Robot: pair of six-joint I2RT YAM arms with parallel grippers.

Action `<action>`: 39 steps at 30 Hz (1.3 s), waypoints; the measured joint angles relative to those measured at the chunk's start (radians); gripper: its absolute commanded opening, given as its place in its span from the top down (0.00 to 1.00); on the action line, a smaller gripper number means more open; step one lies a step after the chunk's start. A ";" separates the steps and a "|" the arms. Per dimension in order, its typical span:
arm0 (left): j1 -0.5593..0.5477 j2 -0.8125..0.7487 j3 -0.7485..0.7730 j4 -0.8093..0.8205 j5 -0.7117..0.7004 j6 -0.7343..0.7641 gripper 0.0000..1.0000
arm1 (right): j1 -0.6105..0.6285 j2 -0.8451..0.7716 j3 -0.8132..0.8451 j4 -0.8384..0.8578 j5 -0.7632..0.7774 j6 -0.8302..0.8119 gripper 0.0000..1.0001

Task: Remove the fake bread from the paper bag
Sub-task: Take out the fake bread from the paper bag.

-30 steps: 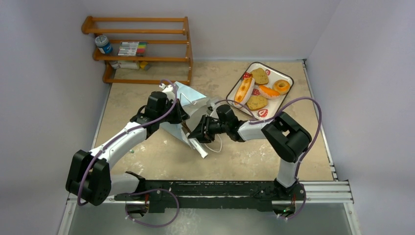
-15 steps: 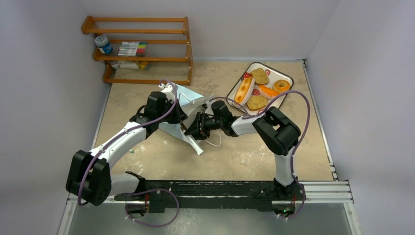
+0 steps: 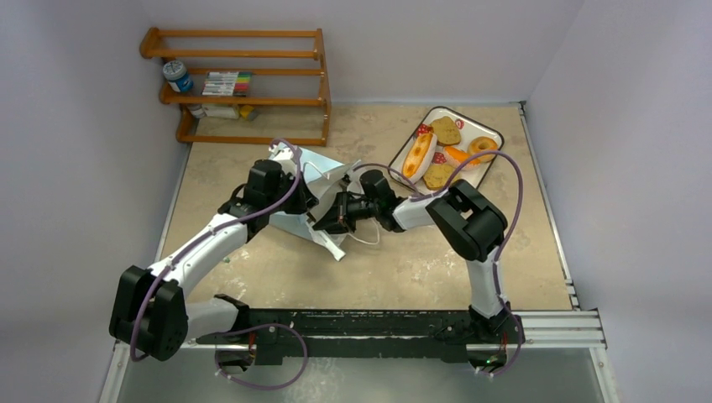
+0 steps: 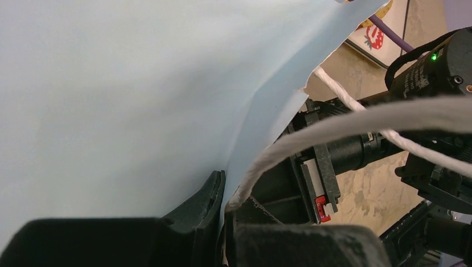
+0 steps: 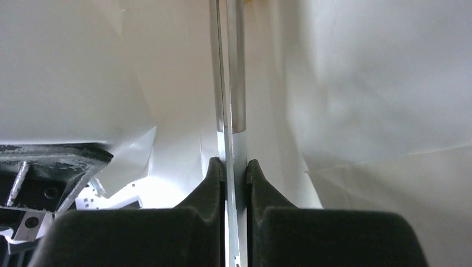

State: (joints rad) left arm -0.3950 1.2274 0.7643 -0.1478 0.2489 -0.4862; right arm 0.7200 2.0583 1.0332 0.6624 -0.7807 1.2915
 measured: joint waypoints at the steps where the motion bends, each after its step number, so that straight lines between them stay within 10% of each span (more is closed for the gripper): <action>1: 0.000 -0.008 -0.004 0.000 0.001 0.000 1.00 | 0.002 -0.006 -0.008 0.003 0.000 0.000 1.00; 39: -0.018 -0.048 -0.038 -0.035 -0.285 -0.108 1.00 | -0.049 -0.602 -0.406 -0.175 0.179 -0.048 1.00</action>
State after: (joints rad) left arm -0.4126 1.1790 0.7261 -0.1825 -0.0360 -0.5945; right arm 0.6708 1.4559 0.6277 0.4873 -0.6022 1.2430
